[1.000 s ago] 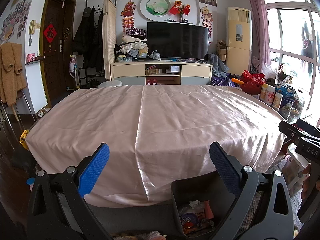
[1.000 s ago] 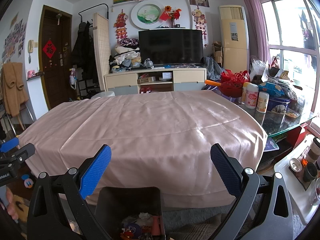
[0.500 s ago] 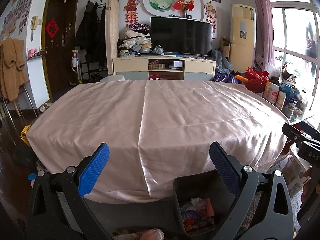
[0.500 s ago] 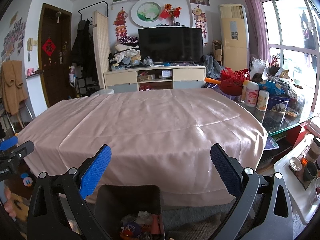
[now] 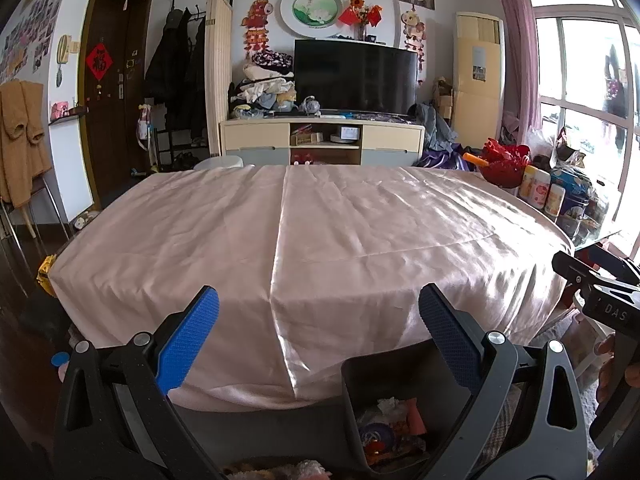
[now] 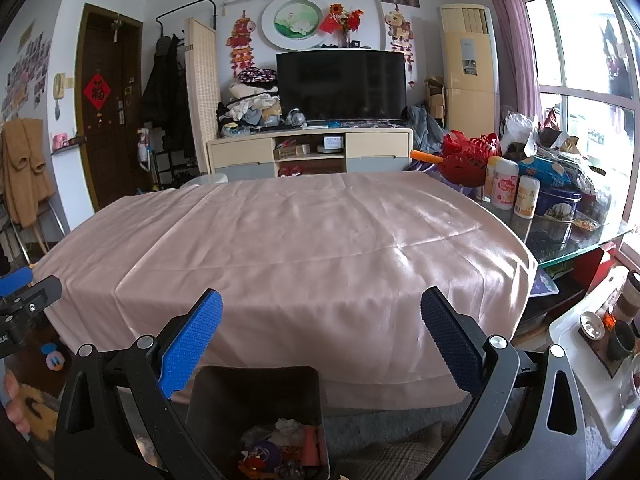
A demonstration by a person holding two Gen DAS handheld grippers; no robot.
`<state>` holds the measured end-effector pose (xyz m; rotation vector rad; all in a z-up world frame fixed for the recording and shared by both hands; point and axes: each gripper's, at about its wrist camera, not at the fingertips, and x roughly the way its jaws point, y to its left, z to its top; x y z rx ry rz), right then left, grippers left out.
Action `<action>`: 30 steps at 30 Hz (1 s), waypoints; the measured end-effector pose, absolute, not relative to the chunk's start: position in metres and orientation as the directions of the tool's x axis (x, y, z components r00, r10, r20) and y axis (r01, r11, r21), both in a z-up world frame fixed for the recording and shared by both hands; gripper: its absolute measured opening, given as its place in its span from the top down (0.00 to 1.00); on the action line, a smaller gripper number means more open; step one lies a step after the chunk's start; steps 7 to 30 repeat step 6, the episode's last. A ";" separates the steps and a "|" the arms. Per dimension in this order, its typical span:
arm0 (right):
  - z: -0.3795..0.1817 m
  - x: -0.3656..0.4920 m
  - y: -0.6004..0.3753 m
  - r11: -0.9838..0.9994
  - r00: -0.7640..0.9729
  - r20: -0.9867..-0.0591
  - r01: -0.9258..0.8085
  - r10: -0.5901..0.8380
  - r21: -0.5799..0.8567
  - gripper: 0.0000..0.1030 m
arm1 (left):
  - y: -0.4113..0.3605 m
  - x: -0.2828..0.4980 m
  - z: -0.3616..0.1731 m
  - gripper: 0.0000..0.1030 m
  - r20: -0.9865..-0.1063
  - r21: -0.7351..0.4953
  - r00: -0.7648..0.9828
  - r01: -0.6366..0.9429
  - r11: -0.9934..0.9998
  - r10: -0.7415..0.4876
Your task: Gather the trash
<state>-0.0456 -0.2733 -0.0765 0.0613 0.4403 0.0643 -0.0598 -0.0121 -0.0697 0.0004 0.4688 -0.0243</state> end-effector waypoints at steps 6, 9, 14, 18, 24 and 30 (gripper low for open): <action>-0.077 -0.045 -0.273 0.996 0.902 -0.426 -0.046 0.074 0.075 0.03 | -0.007 -0.056 -0.069 0.08 -0.468 -0.019 0.884 0.010 1.000 -0.018; -0.077 -0.045 -0.273 0.996 0.902 -0.426 -0.046 0.074 0.075 0.03 | -0.007 -0.056 -0.069 0.08 -0.468 -0.019 0.884 0.010 1.000 -0.018; -0.077 -0.045 -0.273 0.996 0.902 -0.426 -0.046 0.074 0.075 0.03 | -0.007 -0.056 -0.069 0.08 -0.468 -0.019 0.884 0.010 1.000 -0.018; -0.077 -0.045 -0.273 0.996 0.902 -0.426 -0.046 0.074 0.075 0.03 | -0.007 -0.056 -0.069 0.08 -0.468 -0.019 0.884 0.010 1.000 -0.018; -0.077 -0.045 -0.273 0.996 0.902 -0.426 -0.046 0.074 0.075 0.03 | -0.007 -0.056 -0.069 0.08 -0.468 -0.019 0.884 0.010 1.000 -0.018; -0.077 -0.045 -0.273 0.996 0.902 -0.426 -0.046 0.074 0.075 0.03 | -0.007 -0.056 -0.069 0.08 -0.468 -0.019 0.884 0.010 1.000 -0.018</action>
